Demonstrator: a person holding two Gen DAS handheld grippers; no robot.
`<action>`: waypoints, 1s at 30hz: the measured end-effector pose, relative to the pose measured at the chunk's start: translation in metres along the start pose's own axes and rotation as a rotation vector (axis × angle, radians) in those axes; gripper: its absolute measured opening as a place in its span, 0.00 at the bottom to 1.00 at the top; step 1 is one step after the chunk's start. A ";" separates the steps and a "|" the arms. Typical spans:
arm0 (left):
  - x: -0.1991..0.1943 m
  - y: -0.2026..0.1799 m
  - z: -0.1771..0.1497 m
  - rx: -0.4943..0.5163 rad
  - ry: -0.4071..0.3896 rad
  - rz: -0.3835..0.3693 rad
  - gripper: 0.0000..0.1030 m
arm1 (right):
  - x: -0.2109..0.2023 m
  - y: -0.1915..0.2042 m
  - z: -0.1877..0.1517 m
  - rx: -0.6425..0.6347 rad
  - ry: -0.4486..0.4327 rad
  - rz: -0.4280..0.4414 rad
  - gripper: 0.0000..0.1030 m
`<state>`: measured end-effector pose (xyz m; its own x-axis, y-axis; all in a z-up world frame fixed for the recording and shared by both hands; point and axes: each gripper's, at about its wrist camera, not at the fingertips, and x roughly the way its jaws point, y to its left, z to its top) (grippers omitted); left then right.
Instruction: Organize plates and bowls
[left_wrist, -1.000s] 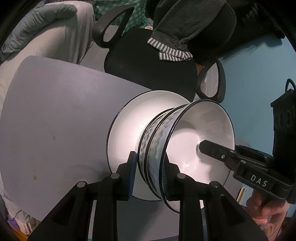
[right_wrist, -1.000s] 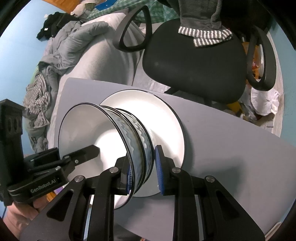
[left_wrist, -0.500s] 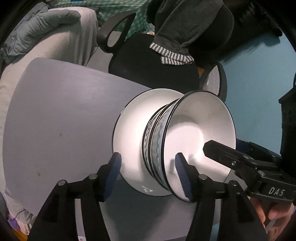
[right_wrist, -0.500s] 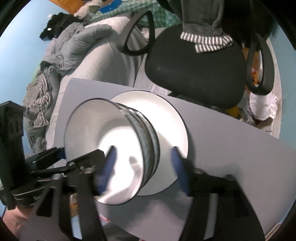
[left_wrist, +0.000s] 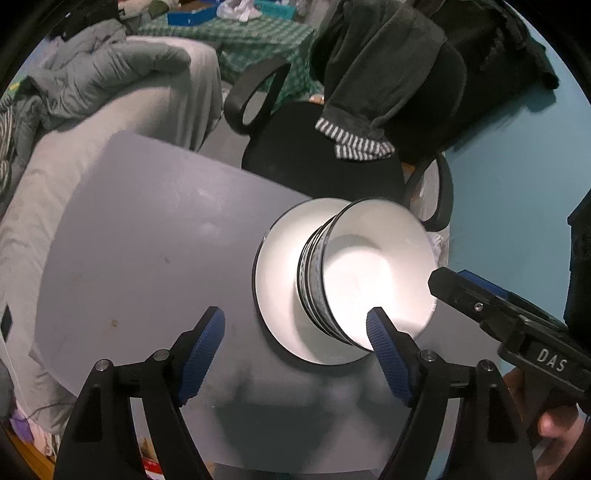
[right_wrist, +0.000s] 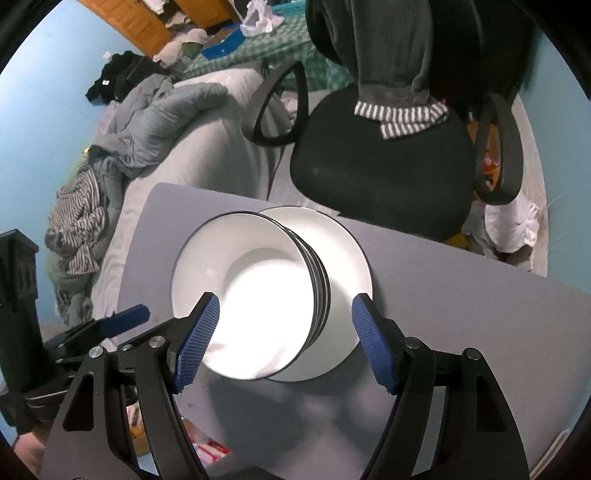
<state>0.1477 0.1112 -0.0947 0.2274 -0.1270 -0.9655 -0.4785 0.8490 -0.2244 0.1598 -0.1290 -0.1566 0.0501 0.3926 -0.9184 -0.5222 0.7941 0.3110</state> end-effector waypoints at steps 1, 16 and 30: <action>-0.006 -0.002 0.000 0.010 -0.013 0.003 0.78 | -0.005 0.002 -0.001 -0.007 -0.009 -0.009 0.71; -0.088 -0.028 -0.009 0.090 -0.134 -0.048 0.79 | -0.082 0.025 -0.010 -0.046 -0.116 -0.082 0.72; -0.144 -0.048 -0.022 0.168 -0.236 -0.068 0.86 | -0.143 0.038 -0.030 -0.054 -0.211 -0.172 0.72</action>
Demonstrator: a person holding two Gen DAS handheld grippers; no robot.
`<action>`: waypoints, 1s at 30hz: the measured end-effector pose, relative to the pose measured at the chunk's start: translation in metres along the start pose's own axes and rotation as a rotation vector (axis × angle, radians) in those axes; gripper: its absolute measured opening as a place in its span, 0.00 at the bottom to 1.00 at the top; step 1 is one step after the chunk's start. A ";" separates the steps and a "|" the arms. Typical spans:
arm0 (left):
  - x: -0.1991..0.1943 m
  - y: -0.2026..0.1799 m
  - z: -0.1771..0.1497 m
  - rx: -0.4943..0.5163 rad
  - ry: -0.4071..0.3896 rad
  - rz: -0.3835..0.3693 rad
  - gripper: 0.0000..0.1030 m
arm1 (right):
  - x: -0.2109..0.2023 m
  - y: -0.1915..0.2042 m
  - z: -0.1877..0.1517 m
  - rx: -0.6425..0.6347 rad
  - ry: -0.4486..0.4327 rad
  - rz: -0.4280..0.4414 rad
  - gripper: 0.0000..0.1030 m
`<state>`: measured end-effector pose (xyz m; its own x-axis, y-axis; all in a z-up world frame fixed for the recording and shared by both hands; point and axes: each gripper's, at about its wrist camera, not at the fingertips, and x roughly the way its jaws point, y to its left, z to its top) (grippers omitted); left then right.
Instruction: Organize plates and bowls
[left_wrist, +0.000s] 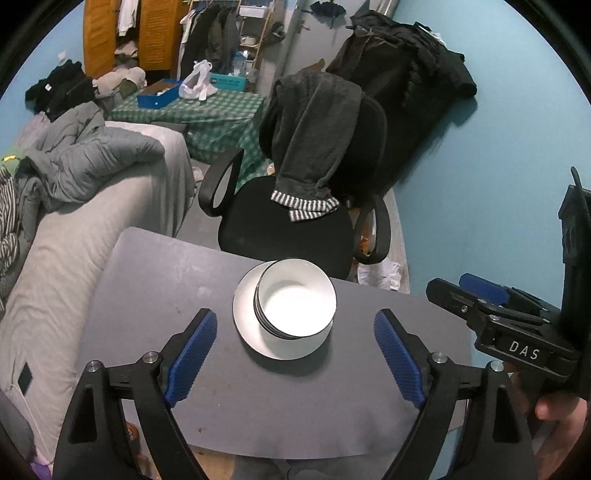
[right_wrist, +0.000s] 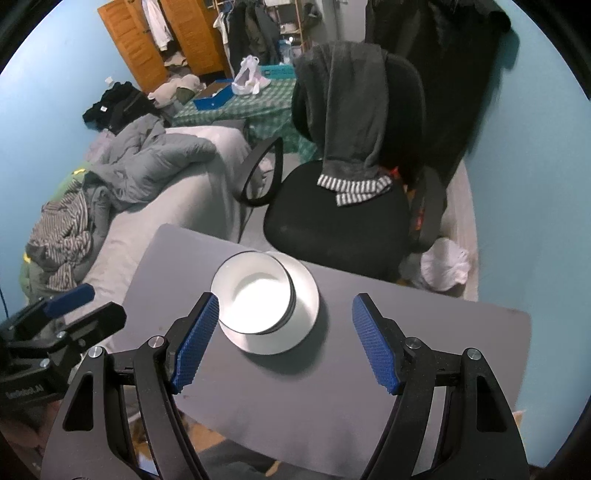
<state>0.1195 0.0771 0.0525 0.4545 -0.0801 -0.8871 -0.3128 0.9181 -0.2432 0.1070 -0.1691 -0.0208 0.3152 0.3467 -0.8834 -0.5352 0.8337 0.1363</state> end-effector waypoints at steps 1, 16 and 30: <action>-0.003 -0.001 -0.001 0.002 -0.004 -0.004 0.87 | -0.004 0.000 -0.001 0.005 -0.003 0.005 0.72; -0.036 -0.010 -0.010 0.002 -0.044 -0.046 0.90 | -0.034 -0.001 -0.012 0.008 -0.051 -0.025 0.72; -0.038 -0.006 -0.010 0.013 -0.029 -0.050 0.90 | -0.038 -0.006 -0.018 0.026 -0.044 -0.035 0.72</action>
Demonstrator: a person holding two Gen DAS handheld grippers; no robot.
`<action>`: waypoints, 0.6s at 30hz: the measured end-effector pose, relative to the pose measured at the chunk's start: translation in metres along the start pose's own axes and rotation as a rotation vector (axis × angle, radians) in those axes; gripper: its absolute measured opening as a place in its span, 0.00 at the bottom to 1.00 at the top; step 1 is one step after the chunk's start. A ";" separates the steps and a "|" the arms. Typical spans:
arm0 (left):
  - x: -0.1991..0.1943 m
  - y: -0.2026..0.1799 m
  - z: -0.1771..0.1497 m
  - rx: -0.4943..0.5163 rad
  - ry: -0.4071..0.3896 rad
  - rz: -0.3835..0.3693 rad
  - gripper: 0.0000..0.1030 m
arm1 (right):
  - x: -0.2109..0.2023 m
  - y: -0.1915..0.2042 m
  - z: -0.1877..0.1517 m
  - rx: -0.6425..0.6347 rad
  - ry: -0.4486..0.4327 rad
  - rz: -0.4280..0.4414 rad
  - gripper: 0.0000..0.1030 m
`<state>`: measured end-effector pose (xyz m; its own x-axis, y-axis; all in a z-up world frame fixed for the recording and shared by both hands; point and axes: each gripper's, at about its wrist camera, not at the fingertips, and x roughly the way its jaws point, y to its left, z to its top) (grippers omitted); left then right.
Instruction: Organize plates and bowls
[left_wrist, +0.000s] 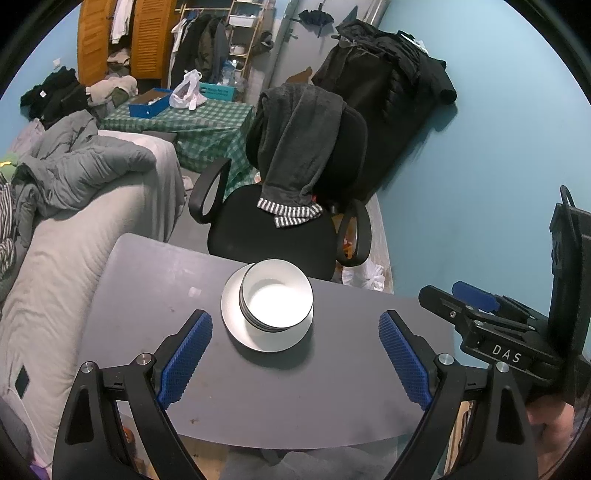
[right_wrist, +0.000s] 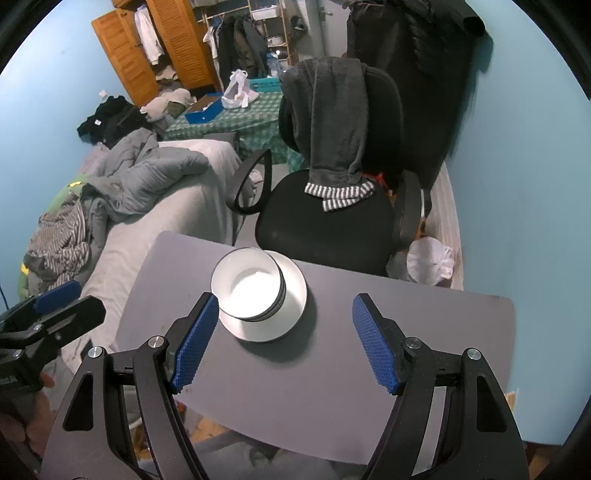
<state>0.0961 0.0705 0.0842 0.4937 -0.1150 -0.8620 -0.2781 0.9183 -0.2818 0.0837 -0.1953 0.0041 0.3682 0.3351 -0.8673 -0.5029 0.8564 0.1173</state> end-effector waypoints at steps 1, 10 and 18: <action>0.000 0.000 0.000 0.003 0.002 0.001 0.90 | 0.000 -0.001 -0.001 0.001 0.000 -0.002 0.72; 0.003 -0.001 0.001 0.018 0.013 0.022 0.90 | 0.001 -0.002 0.000 0.003 -0.001 -0.001 0.72; 0.005 0.000 -0.002 0.031 0.023 0.048 0.90 | 0.002 -0.003 0.001 0.004 0.000 0.001 0.72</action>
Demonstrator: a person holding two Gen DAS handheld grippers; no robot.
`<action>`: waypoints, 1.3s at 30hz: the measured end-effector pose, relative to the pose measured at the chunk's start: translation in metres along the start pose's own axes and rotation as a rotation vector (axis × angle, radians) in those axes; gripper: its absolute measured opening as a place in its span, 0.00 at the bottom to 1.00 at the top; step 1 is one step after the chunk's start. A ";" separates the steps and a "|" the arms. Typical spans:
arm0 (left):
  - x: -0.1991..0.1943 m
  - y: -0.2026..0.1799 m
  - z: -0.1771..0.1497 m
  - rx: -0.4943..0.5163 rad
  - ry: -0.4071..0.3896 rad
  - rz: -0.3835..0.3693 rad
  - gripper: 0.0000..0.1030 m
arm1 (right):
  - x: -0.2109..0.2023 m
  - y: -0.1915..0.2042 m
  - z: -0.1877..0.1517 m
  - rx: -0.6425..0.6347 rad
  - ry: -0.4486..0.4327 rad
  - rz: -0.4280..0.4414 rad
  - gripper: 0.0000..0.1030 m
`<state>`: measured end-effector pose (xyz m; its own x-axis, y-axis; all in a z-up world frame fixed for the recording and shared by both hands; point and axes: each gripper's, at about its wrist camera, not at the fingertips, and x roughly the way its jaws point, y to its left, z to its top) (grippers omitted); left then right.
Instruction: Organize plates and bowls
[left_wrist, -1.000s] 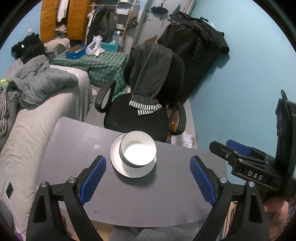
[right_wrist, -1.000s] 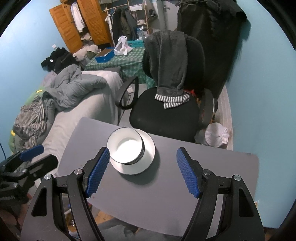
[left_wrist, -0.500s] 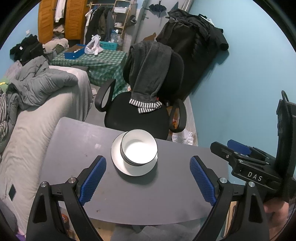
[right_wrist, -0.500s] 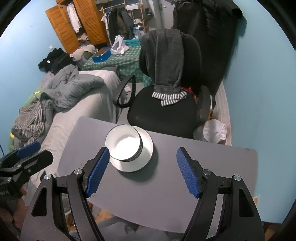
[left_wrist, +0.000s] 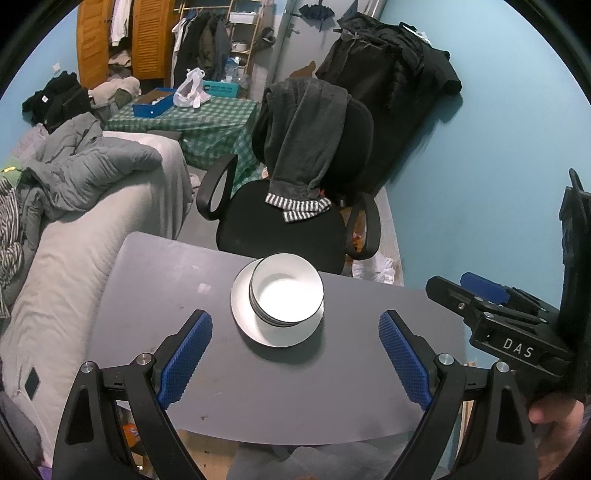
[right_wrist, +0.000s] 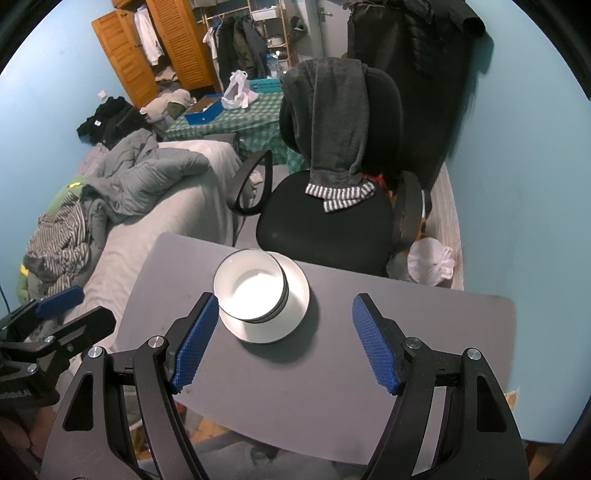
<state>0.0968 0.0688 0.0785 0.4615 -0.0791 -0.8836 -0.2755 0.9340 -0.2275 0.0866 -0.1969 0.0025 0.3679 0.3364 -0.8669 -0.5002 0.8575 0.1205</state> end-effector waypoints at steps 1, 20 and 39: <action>0.000 -0.001 0.000 0.002 0.000 0.005 0.90 | 0.000 -0.001 0.000 0.000 0.000 0.002 0.72; 0.000 0.000 -0.004 0.021 0.010 0.022 0.90 | 0.001 0.007 -0.003 0.002 0.004 0.003 0.72; 0.002 0.000 -0.003 0.025 0.016 0.019 0.90 | 0.002 0.006 -0.001 0.003 0.006 0.005 0.72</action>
<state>0.0950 0.0676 0.0756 0.4428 -0.0668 -0.8941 -0.2629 0.9437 -0.2007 0.0830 -0.1912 0.0006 0.3604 0.3382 -0.8693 -0.4997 0.8569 0.1262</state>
